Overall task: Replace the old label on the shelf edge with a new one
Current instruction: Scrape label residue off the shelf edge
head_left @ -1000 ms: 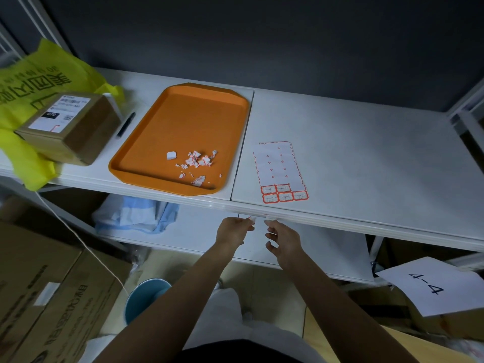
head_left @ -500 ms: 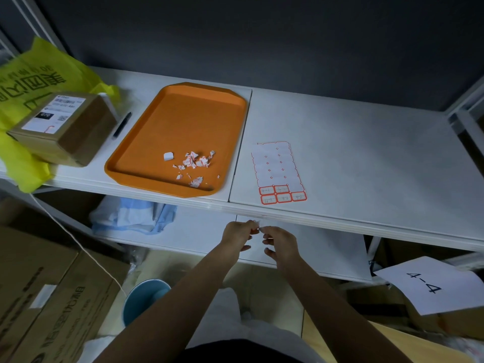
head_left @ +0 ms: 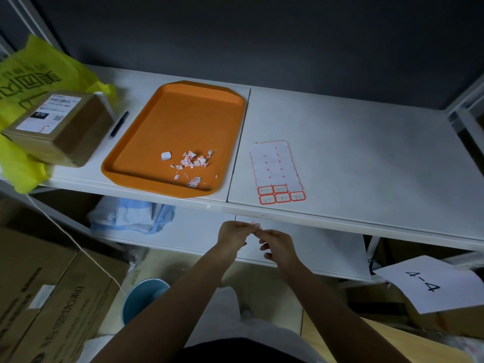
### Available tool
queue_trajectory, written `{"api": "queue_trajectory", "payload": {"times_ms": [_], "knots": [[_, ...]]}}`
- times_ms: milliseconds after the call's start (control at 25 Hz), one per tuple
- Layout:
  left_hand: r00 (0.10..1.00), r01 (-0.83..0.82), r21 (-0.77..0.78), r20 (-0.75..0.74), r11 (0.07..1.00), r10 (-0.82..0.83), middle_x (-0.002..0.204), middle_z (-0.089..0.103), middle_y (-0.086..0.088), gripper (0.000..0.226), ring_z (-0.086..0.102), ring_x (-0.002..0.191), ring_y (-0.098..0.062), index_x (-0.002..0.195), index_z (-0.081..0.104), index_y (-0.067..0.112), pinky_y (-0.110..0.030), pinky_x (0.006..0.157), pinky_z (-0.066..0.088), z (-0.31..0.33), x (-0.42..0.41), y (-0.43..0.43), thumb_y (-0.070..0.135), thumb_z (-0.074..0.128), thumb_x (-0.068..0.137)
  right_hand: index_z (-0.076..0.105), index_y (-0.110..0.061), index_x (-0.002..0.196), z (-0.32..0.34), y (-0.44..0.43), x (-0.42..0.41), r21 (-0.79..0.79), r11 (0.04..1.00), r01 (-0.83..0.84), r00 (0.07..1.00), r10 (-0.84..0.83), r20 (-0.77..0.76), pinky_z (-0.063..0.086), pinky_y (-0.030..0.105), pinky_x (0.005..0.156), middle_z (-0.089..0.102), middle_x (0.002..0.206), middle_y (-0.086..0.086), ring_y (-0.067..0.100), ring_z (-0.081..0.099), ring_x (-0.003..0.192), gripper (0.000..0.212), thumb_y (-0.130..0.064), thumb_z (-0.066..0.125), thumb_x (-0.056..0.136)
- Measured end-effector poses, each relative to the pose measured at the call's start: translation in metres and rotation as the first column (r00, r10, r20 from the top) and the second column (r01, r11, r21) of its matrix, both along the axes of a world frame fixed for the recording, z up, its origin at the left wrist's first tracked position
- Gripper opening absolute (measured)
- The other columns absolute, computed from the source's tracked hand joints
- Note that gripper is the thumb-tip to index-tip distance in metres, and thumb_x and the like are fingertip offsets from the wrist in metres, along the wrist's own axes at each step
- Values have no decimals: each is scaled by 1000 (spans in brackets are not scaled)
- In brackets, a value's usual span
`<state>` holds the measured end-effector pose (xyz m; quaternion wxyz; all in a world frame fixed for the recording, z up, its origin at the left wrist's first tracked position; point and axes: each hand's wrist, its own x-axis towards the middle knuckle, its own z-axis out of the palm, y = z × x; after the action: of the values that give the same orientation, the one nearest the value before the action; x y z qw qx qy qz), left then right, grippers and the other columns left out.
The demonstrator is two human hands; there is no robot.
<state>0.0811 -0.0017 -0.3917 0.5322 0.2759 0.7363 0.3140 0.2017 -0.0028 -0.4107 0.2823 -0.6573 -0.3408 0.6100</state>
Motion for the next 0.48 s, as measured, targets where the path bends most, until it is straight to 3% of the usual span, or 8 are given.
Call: {"api": "queue_trajectory", "payload": {"times_ms": [160,400,480], "knots": [[996,-60,-33,-70,998,58,107,71,-8,22,58,81,-14,84,66,17,-25,76,49,-3,-4,3,38,71,86,68,-21,84,1,2,4,125,990,-71,996,63,65,52,23,65,68,83,0,19,64,76,11,-31,68,87],[995,-100,-56,-33,993,98,118,70,-5,24,59,90,-13,89,65,15,-31,90,51,-6,-5,3,39,71,86,71,-16,98,8,10,3,397,918,10,985,-78,157,51,12,52,73,80,-1,11,70,63,13,-23,70,87],[995,-96,-55,-18,994,95,120,69,-6,27,59,93,-14,95,67,13,-31,91,50,-6,-5,3,38,70,86,72,-14,97,8,10,1,435,900,-9,978,-83,191,53,14,54,73,80,1,12,69,63,13,-22,69,87]]}}
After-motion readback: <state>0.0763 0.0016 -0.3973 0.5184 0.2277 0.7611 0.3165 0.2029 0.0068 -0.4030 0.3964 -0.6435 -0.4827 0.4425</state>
